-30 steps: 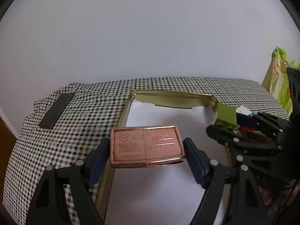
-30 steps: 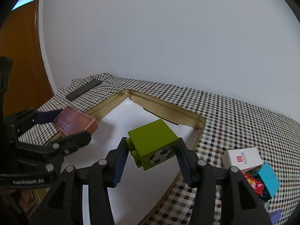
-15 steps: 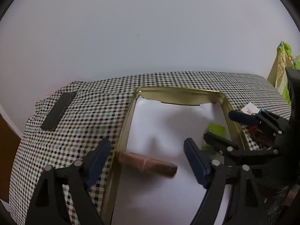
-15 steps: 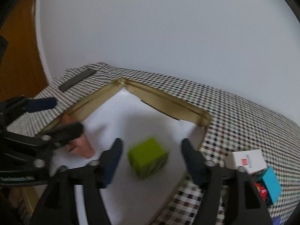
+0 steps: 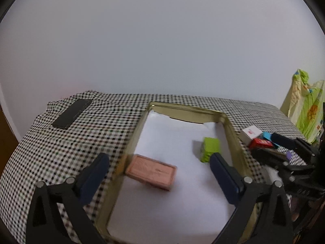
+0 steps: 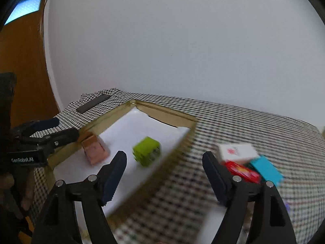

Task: Organize rigid objects
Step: 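Lower the rose-gold box into the tray and open the left gripper, then grasp the white charger cube with the right gripper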

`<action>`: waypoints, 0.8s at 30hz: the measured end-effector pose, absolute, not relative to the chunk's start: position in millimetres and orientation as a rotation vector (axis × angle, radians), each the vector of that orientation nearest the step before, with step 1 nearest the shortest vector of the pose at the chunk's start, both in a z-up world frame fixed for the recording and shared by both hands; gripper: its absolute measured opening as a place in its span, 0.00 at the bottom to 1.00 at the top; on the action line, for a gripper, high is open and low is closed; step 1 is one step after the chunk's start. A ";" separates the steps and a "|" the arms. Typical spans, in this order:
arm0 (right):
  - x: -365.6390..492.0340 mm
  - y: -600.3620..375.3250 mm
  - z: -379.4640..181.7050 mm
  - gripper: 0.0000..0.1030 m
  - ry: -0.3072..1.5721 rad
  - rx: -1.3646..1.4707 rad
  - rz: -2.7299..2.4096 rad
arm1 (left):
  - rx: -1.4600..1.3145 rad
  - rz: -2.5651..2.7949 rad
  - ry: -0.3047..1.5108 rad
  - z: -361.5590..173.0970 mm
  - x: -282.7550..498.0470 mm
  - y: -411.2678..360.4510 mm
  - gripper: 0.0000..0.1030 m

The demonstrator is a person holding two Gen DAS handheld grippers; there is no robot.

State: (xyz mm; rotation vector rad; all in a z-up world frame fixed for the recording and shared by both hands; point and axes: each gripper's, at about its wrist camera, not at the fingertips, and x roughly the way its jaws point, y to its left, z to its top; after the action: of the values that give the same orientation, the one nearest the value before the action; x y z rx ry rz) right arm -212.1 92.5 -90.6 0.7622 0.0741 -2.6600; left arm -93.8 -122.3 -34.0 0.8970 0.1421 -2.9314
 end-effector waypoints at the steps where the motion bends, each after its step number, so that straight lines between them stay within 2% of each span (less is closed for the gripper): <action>1: -203.2 102.9 -90.1 0.77 0.057 0.751 -2.678 | 0.885 -2.953 0.139 -34.3 -89.1 -115.4 1.00; 10: -155.9 185.6 -104.2 0.77 0.005 0.740 -2.958 | 0.829 -3.112 0.036 -37.5 -71.5 -35.9 1.00; 15: -150.6 229.8 -111.7 0.77 -0.128 0.792 -3.018 | 0.888 -3.150 0.017 -48.8 -71.6 -2.9 1.00; 24: -162.1 243.2 -126.4 0.76 -0.156 0.955 -2.978 | 0.940 -3.158 -0.015 -61.6 -79.9 32.3 1.00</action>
State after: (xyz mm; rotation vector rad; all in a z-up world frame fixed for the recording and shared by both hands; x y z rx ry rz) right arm -162.1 243.2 -126.4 0.9547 -0.1557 -2.9784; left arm -79.9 32.3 -61.6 0.9399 -0.0149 -3.1582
